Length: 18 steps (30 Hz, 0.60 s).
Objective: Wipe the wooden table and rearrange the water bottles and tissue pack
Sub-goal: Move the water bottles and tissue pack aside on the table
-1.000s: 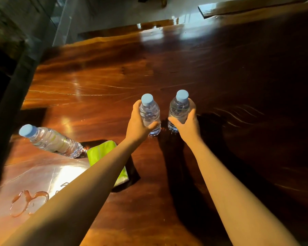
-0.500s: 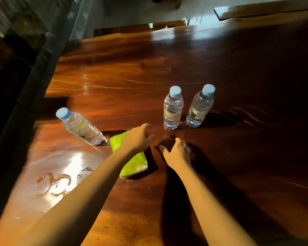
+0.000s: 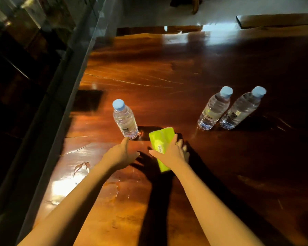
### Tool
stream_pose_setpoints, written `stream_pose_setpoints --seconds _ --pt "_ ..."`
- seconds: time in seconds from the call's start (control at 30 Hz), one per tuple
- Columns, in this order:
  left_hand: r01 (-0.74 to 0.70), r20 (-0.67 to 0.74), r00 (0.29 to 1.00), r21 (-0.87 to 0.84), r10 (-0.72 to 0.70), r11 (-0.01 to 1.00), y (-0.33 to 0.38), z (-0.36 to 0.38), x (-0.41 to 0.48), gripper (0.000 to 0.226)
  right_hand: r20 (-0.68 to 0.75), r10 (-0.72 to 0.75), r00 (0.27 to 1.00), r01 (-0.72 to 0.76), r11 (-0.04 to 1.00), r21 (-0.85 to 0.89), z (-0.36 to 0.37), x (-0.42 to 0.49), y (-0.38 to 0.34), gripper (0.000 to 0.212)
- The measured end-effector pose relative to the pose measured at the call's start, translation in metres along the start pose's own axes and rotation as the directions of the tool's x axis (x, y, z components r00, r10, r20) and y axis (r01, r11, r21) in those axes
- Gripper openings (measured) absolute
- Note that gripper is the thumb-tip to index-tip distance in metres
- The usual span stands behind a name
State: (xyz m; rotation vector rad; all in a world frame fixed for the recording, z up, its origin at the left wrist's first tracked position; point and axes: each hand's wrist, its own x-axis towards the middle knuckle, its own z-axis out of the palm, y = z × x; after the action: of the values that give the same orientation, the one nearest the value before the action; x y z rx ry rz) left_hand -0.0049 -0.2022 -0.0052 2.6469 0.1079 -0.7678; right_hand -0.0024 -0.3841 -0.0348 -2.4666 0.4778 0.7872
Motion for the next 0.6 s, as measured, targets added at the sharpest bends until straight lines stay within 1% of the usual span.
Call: stream_pose_setpoints --seconds 0.03,0.07,0.1,0.13,0.17,0.2,0.23,0.27,0.3,0.37,0.43,0.5,0.6 --pt "0.049 -0.011 0.999 -0.077 -0.05 0.996 -0.008 -0.003 0.004 0.084 -0.014 0.006 1.0 -0.006 1.0 -0.019 0.003 0.001 -0.006 0.13" --pt "0.075 -0.06 0.994 -0.164 -0.086 0.984 -0.015 -0.006 0.008 0.094 -0.029 0.012 0.999 -0.014 0.999 -0.045 0.006 0.002 -0.011 0.13" --pt "0.056 -0.156 0.983 -0.245 -0.096 0.968 -0.021 -0.01 0.012 0.104 -0.044 0.021 0.999 -0.023 0.997 -0.067 0.008 0.003 -0.016 0.13" --pt "-0.017 -0.288 0.955 -0.294 -0.071 0.956 -0.025 -0.015 0.018 0.111 -0.058 0.031 0.998 -0.036 0.996 -0.082 0.01 0.004 -0.02 0.13" --pt "-0.12 -0.42 0.907 -0.307 -0.022 0.944 -0.028 -0.021 0.024 0.114 -0.071 0.041 0.997 -0.048 0.994 -0.097 0.011 0.005 -0.023 0.129" --pt "-0.221 -0.512 0.858 -0.299 0.039 0.928 -0.029 -0.026 0.03 0.116 -0.083 0.047 0.995 -0.056 0.992 -0.11 0.013 0.006 -0.026 0.128" --pt "-0.301 -0.553 0.828 -0.29 0.097 0.908 -0.029 -0.031 0.037 0.116 -0.093 0.051 0.994 -0.062 0.991 -0.118 0.013 0.007 -0.027 0.126" --pt "-0.357 -0.555 0.82 -0.302 0.141 0.884 -0.028 -0.035 0.044 0.116 -0.1 0.055 0.993 -0.067 0.991 -0.117 0.014 0.008 -0.028 0.125" --pt "-0.395 -0.537 0.826 -0.337 0.169 0.855 -0.026 -0.038 0.051 0.117 -0.104 0.058 0.993 -0.07 0.991 -0.11 0.015 0.009 -0.029 0.124" --pt "-0.439 -0.494 0.845 -0.419 0.206 0.795 -0.023 -0.042 0.062 0.117 -0.098 0.066 0.993 -0.075 0.992 -0.101 0.016 0.011 -0.031 0.121" --pt "-0.48 -0.478 0.842 -0.454 0.249 0.751 -0.02 -0.042 0.069 0.115 -0.096 0.072 0.993 -0.082 0.991 -0.106 0.018 0.013 -0.032 0.119" --pt "-0.496 -0.475 0.84 -0.476 0.262 0.726 -0.02 -0.04 0.073 0.108 -0.122 0.072 0.99 -0.085 0.991 -0.108 0.02 0.014 -0.035 0.115" --pt "-0.455 -0.459 0.862 -0.512 0.216 0.729 -0.019 -0.038 0.075 0.084 -0.179 0.065 0.982 -0.082 0.992 -0.092 0.022 0.014 -0.036 0.108"
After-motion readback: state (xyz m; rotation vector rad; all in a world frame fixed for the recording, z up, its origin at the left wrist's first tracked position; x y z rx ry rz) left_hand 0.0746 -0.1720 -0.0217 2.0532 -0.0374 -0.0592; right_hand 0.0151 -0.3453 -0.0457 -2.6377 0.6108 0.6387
